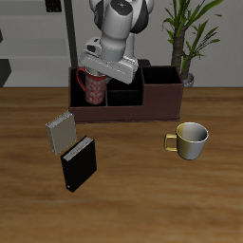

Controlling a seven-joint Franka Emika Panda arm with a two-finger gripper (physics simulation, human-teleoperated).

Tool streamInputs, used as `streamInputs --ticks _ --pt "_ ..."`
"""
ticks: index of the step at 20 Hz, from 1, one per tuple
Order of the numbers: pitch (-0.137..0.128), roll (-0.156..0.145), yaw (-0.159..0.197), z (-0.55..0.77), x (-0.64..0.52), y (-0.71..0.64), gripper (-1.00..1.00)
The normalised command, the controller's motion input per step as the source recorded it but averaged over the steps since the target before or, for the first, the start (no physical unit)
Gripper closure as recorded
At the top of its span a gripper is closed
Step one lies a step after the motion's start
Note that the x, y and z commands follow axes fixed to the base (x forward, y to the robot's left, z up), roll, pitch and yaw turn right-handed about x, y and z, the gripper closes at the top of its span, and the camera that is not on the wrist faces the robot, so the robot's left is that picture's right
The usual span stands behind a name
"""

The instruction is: Place the red mug into the back desk caddy's left compartment

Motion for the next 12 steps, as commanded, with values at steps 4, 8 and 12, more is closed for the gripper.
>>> streamInputs --ticks 4,8,12 --pt "0.065 -0.009 -0.041 -0.29 0.09 -0.08 1.0" --pt "0.081 0.026 -0.047 -0.29 0.15 -0.05 1.0" --pt "0.12 0.062 -0.031 -0.36 0.23 0.03 -1.0"
